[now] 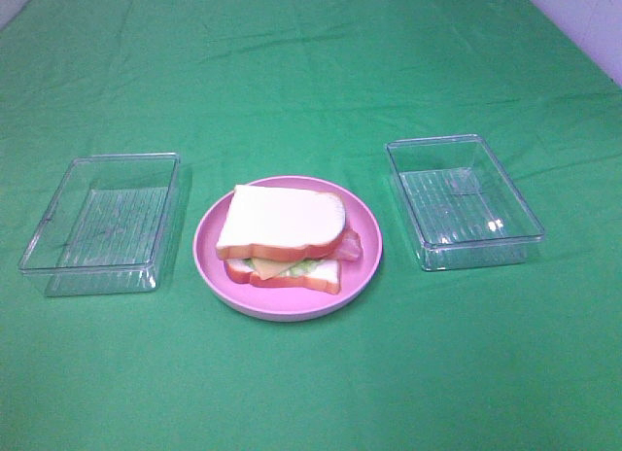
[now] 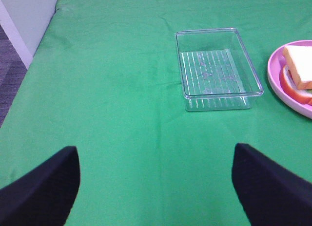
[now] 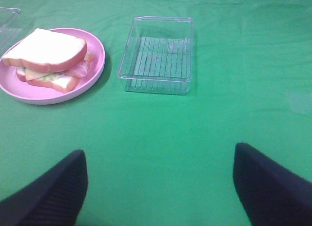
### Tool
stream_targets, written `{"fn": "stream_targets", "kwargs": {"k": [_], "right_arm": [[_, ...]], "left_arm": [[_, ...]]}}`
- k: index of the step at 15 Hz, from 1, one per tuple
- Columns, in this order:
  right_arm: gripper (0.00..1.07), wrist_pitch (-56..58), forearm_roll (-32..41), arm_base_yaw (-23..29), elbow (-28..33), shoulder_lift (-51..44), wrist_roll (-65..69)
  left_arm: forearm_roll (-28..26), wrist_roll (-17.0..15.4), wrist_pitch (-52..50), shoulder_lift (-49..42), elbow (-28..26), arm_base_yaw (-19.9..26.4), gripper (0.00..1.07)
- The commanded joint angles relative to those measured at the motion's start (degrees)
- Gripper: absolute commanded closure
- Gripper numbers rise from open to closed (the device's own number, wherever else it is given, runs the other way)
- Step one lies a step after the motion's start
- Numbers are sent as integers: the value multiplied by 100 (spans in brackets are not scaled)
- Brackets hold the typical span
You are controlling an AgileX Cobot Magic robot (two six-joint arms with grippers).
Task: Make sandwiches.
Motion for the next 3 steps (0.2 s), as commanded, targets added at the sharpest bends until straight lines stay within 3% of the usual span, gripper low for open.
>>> {"fn": "stream_targets", "kwargs": {"k": [1, 3], "right_arm": [[30, -46, 6, -6, 11, -80, -6], [30, -46, 6, -6, 11, -80, -6]], "left_arm": [[-40, -34, -57, -109, 17, 23, 26], [-40, -34, -57, -109, 17, 23, 26]]}}
